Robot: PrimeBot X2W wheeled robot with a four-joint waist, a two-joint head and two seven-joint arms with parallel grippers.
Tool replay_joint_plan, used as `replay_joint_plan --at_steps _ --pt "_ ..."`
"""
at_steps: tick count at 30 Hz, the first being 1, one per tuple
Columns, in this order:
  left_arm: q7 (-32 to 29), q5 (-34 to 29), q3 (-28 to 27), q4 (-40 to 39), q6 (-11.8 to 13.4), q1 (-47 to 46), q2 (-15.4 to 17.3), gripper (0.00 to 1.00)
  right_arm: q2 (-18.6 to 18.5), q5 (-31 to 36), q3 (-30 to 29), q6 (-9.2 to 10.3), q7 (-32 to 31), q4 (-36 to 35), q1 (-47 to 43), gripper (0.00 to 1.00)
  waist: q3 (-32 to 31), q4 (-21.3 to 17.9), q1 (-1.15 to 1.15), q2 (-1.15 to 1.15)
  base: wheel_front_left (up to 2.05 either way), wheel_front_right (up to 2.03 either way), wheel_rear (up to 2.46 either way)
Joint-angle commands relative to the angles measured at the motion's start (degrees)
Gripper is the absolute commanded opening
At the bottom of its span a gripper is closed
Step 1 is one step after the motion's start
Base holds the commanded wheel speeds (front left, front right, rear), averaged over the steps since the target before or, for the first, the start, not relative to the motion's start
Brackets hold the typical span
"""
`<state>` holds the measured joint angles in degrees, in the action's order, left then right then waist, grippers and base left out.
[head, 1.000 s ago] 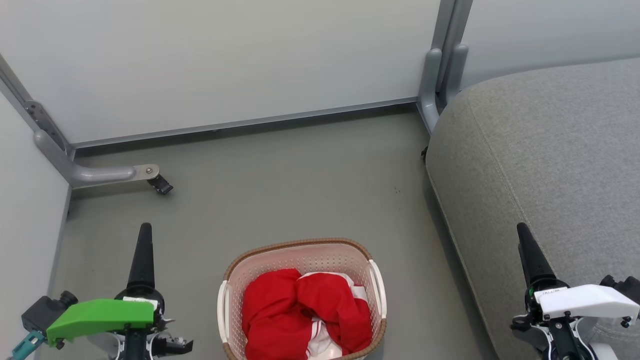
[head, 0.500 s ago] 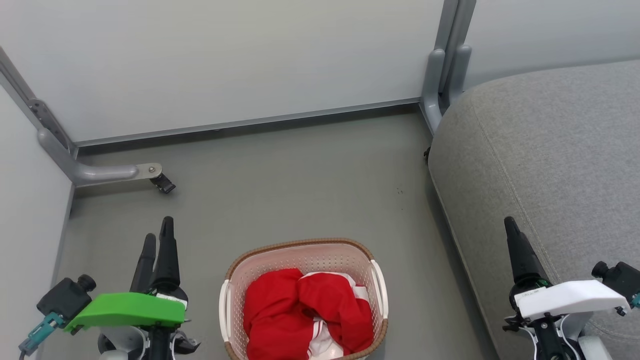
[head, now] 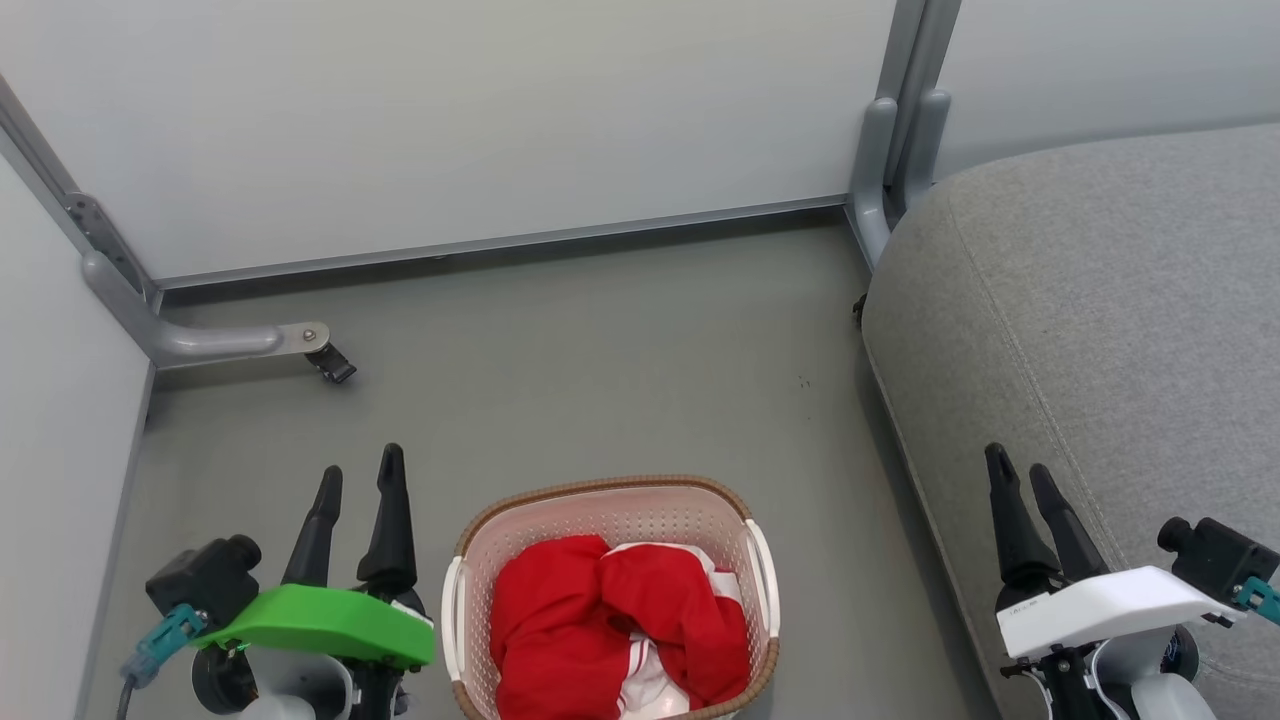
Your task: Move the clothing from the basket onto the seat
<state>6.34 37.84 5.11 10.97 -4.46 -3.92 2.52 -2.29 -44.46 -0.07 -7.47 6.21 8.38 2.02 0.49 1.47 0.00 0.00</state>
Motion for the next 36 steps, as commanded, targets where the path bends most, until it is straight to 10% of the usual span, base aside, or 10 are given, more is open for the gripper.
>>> replay_joint_plan --at_steps 1,36 --pt "0.6 -2.4 0.4 -0.4 0.3 -1.0 0.6 1.0 -0.4 2.0 0.0 -0.03 0.7 -0.4 -0.1 1.0 0.0 0.0 0.0 0.0 0.0 0.0 0.0" --pt "5.6 -23.4 5.7 1.9 2.5 -1.3 1.4 1.0 -0.6 23.6 1.8 -0.03 5.8 1.7 -1.2 1.0 -0.2 1.2 0.0 0.0 0.0 0.0 0.0"
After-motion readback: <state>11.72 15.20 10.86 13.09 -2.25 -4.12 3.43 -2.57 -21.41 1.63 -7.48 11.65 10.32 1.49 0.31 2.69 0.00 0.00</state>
